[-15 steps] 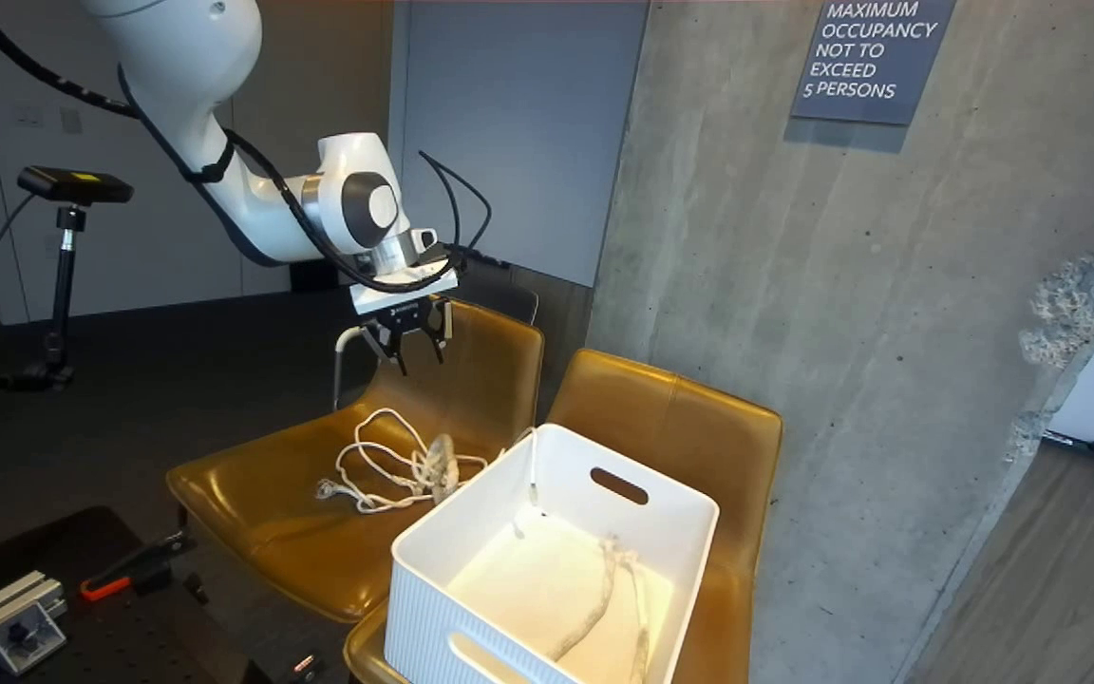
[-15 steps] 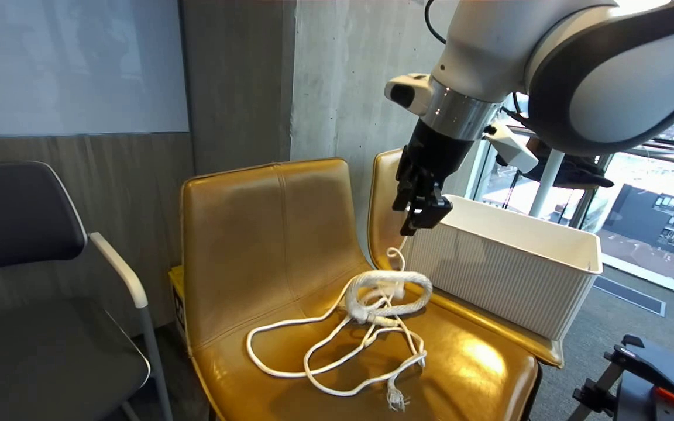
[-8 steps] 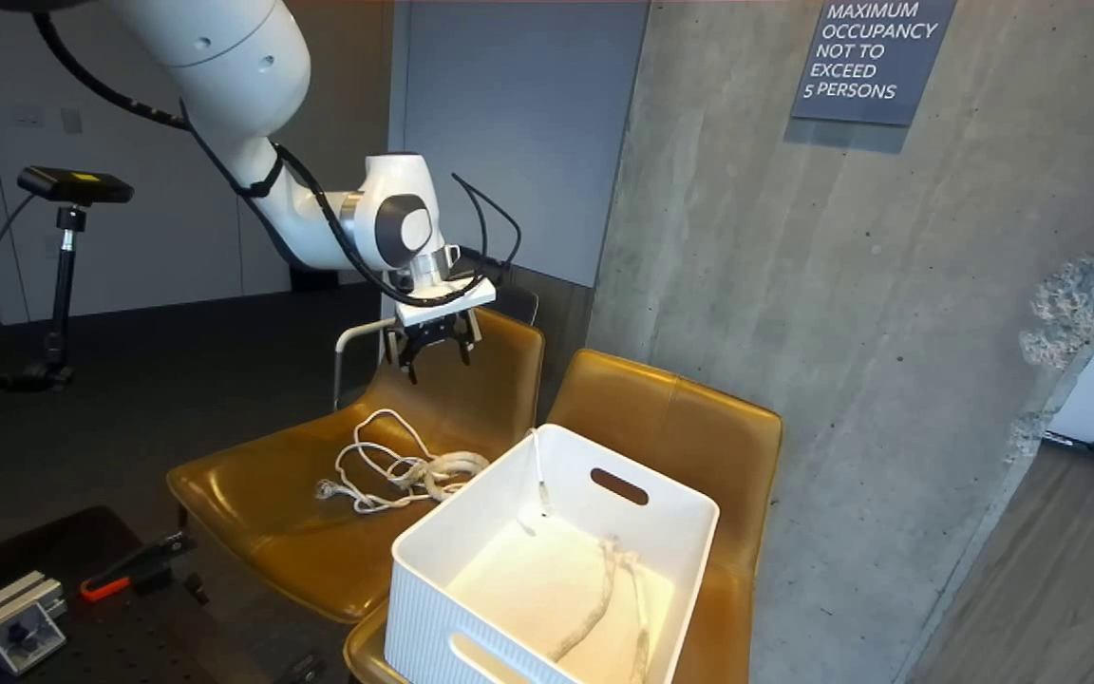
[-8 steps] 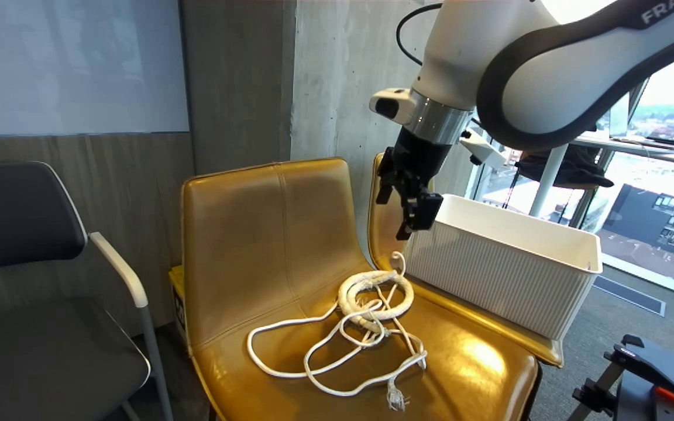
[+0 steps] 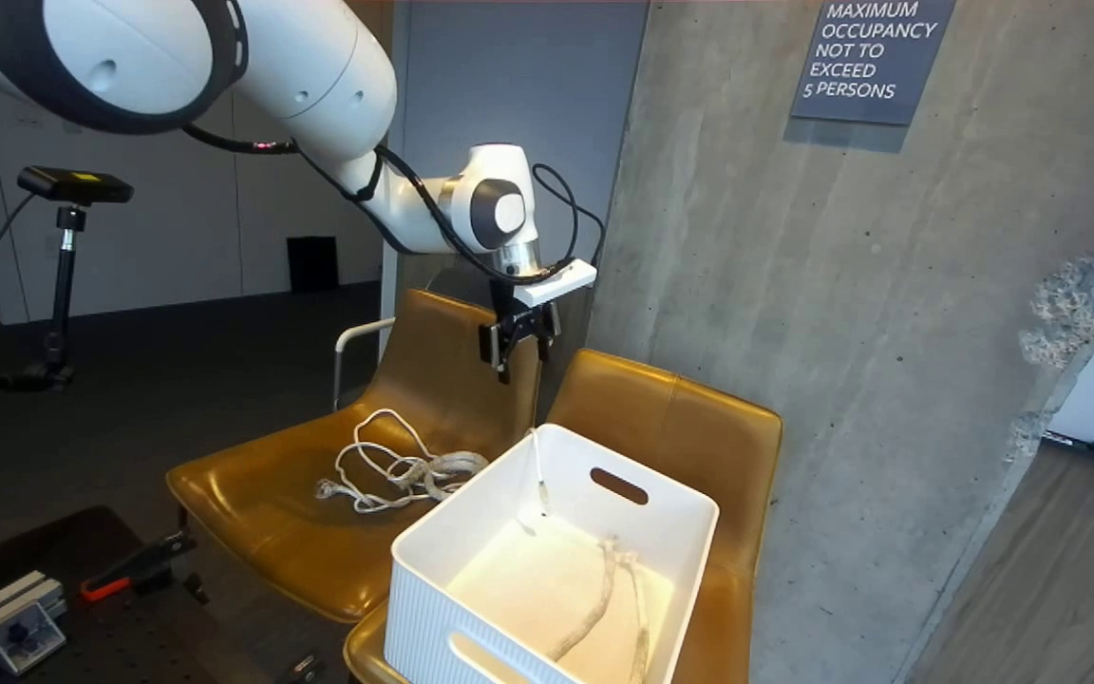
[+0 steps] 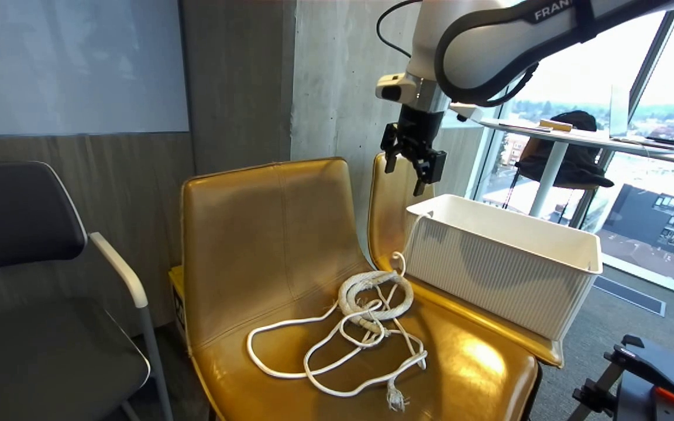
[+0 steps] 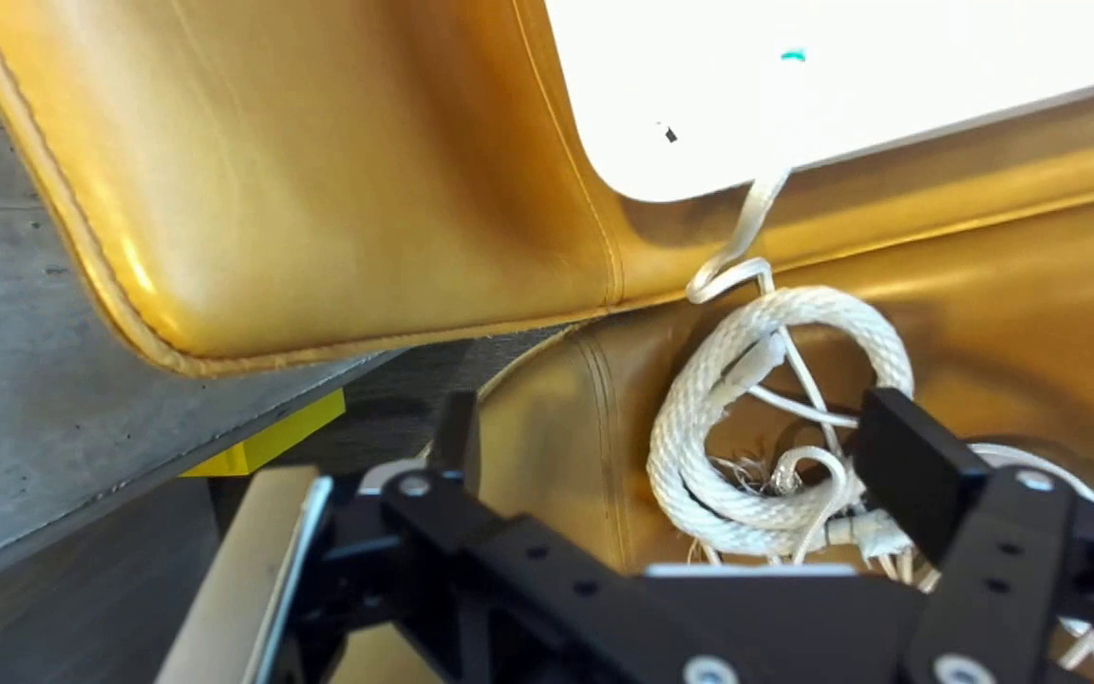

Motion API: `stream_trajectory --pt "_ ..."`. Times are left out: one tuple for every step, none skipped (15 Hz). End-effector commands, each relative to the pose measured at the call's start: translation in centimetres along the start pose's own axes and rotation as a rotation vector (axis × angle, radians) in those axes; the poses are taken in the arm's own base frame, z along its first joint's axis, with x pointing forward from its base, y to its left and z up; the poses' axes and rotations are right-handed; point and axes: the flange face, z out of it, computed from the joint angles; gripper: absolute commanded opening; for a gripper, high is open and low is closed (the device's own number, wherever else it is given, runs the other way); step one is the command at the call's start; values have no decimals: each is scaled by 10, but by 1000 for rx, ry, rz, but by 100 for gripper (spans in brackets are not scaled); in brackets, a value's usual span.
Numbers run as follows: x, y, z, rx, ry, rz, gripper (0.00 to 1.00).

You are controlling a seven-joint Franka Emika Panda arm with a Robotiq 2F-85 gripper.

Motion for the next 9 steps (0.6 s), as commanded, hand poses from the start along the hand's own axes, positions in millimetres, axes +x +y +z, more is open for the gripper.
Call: stream_trajectory --pt "-12 24 8 105 2 -71 100" --pt "-20 25 10 150 -8 -79 100" --pt "-25 26 11 187 -18 -84 100" --pt "-29 26 8 218 -27 -88 100" --pt "-30 27 10 234 -33 -90 100" --pt "-28 27 16 246 -38 -94 100" --pt "-27 27 19 257 -31 -96 100" --pt "-19 26 26 262 -30 -95 100" --pt "-13 25 31 264 -26 -97 100"
